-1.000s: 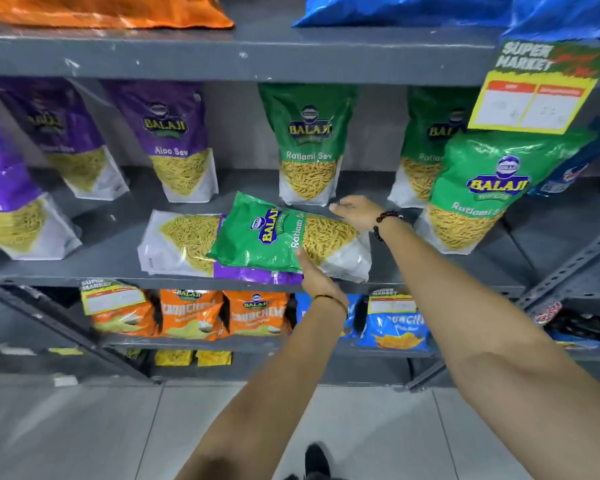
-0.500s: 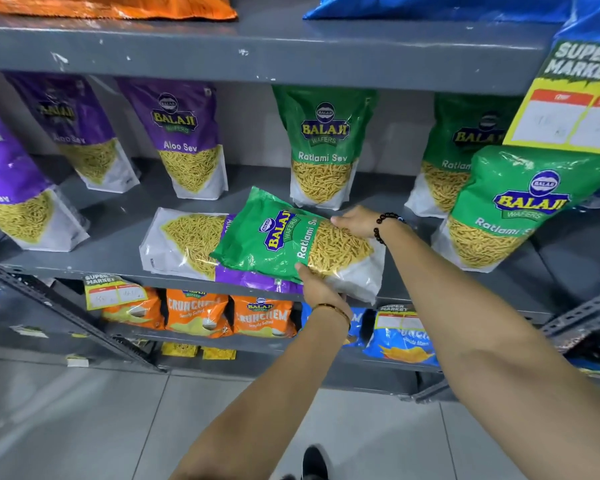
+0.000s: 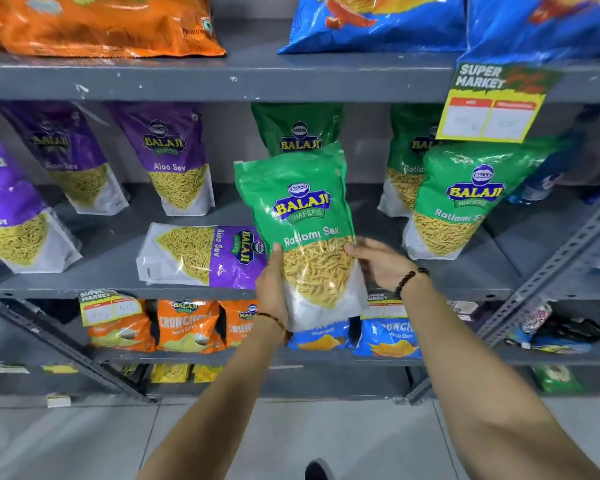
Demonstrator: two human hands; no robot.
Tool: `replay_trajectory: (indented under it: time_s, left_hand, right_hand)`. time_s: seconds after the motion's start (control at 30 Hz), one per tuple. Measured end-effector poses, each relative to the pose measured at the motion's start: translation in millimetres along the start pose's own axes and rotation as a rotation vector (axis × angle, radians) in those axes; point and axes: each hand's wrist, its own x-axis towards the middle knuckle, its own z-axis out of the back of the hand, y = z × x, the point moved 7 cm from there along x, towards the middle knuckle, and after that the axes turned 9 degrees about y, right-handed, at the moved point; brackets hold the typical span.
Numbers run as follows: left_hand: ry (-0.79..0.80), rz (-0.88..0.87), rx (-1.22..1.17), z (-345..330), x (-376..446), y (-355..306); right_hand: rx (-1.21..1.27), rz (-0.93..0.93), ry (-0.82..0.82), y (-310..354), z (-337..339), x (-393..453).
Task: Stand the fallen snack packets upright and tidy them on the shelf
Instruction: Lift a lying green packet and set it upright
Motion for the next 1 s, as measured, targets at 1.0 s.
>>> replay_trajectory:
  time_s: [1.0]
  left_hand:
    - [0.246,-0.030,0.337,-30,19,-46]
  right_hand:
    - [0.027,0.165,-0.040,43,9,-25]
